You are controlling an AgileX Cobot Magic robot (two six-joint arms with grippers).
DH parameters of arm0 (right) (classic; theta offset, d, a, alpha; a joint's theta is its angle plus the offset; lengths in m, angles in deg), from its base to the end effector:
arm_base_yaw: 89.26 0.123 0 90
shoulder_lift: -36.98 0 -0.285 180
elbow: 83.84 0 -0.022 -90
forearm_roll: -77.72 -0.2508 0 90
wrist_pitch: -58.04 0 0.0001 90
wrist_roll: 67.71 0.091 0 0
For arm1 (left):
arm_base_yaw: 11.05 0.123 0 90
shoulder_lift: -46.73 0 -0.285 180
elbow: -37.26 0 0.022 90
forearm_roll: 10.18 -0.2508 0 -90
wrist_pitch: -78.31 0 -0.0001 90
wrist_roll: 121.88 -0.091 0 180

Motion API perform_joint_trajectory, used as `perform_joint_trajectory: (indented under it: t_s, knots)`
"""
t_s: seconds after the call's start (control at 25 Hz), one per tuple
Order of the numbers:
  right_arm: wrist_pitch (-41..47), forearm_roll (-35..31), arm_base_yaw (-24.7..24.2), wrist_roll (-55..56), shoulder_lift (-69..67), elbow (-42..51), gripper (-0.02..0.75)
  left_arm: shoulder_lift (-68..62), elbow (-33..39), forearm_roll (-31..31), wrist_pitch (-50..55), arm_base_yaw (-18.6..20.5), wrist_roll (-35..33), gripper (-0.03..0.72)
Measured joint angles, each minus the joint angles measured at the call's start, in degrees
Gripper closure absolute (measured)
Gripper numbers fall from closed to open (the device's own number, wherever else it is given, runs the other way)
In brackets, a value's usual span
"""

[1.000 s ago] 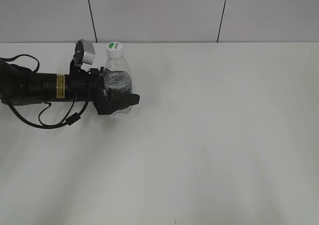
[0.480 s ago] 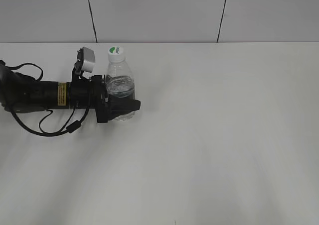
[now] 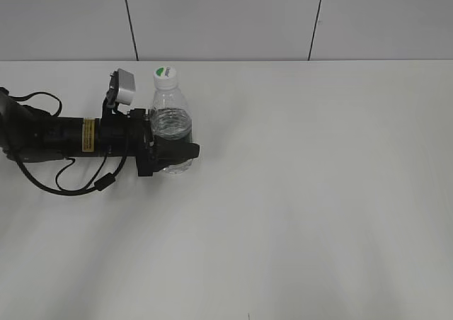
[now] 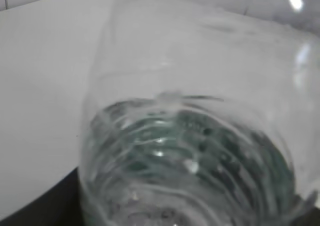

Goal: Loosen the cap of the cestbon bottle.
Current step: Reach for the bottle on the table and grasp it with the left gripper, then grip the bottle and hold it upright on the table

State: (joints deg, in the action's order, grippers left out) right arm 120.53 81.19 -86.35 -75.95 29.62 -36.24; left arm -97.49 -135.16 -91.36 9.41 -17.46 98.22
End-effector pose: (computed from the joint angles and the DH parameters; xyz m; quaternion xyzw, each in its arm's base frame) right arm -0.0091 -0.0054 0.2796 -0.0810 0.8504 -0.0543 0.5169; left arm 0.3843 -0.1276 0.0562 0.4382 0.6579 -0.4326 0.4336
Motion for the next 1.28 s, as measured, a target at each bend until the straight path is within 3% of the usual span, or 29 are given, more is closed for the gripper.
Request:
perform_joint_trajectory:
  t_s: [0.2, 0.64, 1.04, 1.28]
  knots:
    - [0.0, 0.0, 0.0, 0.0, 0.0, 0.0, 0.232, 0.0, 0.0, 0.1, -0.4, 0.0, -0.1, 0.274]
    - [0.0, 0.0, 0.0, 0.0, 0.0, 0.0, 0.232, 0.0, 0.0, 0.3, -0.4, -0.3, -0.1, 0.274]
    - [-0.1, -0.4, 0.0, 1.3, -10.9, -0.7, 0.232, -0.5, -1.4, 0.6, 0.3, -6.7, -0.1, 0.274]
    - [-1.3, -3.1, 0.0, 1.4, -23.2, -8.0, 0.232, -0.6, -2.8, 2.6, 1.1, -9.5, -0.1, 0.276]
